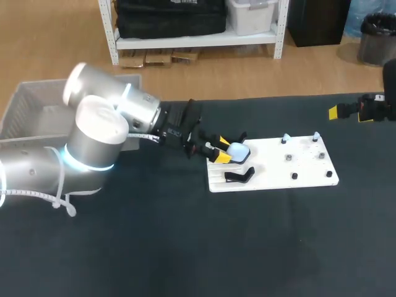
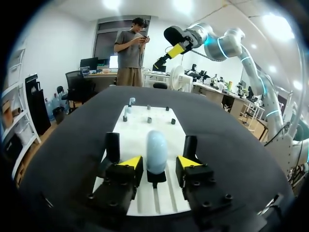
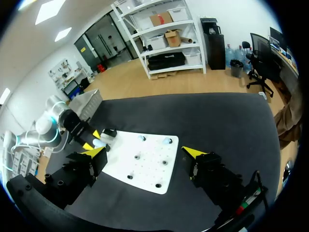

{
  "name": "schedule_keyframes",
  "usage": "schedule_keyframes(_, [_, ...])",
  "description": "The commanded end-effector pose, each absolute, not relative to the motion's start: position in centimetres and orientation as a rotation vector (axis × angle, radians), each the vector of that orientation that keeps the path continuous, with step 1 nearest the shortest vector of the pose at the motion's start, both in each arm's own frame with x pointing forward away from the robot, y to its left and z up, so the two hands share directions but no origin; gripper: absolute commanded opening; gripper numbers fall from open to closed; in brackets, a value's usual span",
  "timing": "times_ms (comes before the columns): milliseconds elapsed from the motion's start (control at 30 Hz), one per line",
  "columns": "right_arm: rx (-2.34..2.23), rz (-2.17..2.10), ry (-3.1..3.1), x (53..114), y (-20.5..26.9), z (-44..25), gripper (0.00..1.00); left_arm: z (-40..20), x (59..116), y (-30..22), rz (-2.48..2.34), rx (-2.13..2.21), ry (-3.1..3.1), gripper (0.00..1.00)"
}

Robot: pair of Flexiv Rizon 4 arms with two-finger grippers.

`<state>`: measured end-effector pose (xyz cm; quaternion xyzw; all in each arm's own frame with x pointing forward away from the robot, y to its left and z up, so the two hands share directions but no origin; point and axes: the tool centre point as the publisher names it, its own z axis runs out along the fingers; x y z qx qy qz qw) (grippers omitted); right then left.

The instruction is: Pick up each earbud case from the left stands, insert the matching earbuds, close the lid, and place the case in the box.

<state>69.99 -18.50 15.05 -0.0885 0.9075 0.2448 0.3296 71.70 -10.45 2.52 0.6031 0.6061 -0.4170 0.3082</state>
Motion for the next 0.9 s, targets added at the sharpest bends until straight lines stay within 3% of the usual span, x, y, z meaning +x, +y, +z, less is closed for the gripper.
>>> schedule_keyframes(33, [-0.236, 0.647, 2.373, 70.1, -18.6, 15.0, 1.0, 2.1, 71.7, -10.6, -1.105, 1.573, 1.593, 0.4])
schedule_keyframes(100, [-0.236, 0.647, 2.373, 70.1, -18.6, 15.0, 1.0, 2.1, 71.8, -10.6, -1.107, 1.563, 1.591, 0.33])
schedule_keyframes(333, [-0.236, 0.647, 2.373, 70.1, -18.6, 15.0, 1.0, 2.0, 71.7, -10.7, -1.122, 1.547, 1.583, 0.4])
schedule_keyframes(900, [-0.236, 0.647, 2.373, 70.1, -18.6, 15.0, 1.0, 1.7, 71.7, -12.0, -1.128, 1.538, 1.563, 0.36])
